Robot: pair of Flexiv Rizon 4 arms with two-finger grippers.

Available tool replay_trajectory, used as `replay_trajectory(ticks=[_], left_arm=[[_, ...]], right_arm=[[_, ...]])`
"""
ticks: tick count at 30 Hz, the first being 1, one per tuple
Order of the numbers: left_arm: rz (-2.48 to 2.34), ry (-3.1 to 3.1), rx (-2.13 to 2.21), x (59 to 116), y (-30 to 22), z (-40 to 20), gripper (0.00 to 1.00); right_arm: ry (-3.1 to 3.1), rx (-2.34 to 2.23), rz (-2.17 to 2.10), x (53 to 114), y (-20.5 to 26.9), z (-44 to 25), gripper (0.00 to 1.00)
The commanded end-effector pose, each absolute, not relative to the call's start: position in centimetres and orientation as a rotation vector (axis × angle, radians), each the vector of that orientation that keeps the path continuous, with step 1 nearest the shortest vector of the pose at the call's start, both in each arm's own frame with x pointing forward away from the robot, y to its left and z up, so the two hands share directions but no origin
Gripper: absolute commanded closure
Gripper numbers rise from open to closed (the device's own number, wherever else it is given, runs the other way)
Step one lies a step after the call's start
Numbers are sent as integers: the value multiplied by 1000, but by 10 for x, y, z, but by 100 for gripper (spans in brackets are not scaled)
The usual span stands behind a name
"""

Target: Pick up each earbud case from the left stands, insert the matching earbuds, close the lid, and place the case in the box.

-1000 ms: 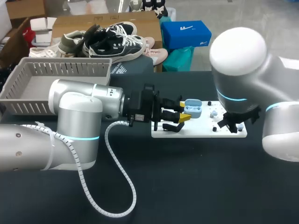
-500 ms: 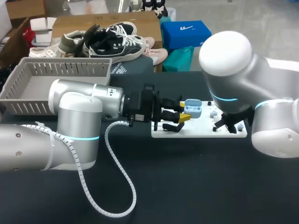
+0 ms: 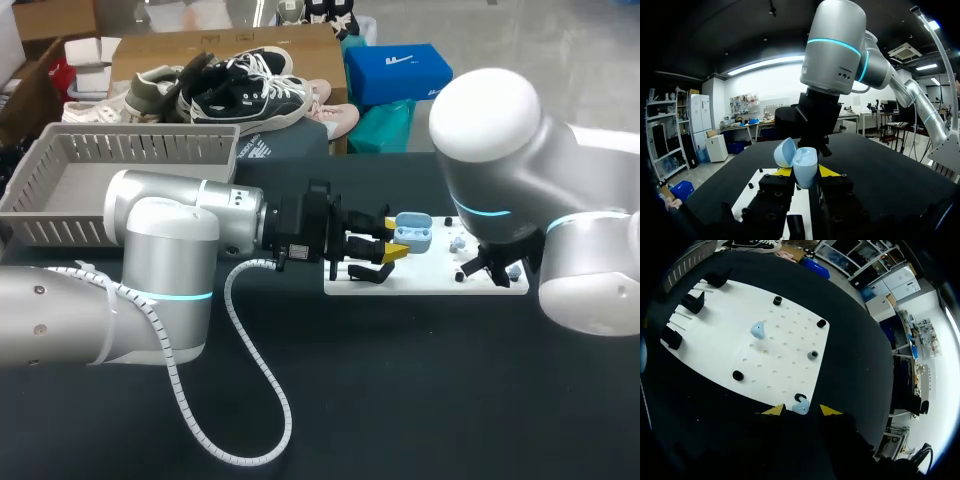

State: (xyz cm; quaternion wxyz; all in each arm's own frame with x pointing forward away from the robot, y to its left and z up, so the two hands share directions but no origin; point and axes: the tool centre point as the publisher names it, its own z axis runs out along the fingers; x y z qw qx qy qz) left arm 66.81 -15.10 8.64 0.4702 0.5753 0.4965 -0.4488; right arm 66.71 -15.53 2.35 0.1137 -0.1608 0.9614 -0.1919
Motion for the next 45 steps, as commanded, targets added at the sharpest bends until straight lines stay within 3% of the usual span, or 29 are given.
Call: replay_trajectory(ticks=[1,15,21,27,45], left_arm=[[-1099,1214,1408,668,-151,86,100],[-1099,1214,1408,668,-151,86,100],[-1099,1214,1408,668,-151,86,100],[-1099,1214,1408,668,-151,86,100],[-1099,1214,1408,668,-151,86,100]], right_arm=[[2820,-468,-566,669,-155,22,64],[2824,-454,-566,675,-154,17,66],[2832,-452,-569,675,-153,16,73],[2838,-446,-579,675,-154,14,100],[2815,-392,-566,662,-154,48,100]])
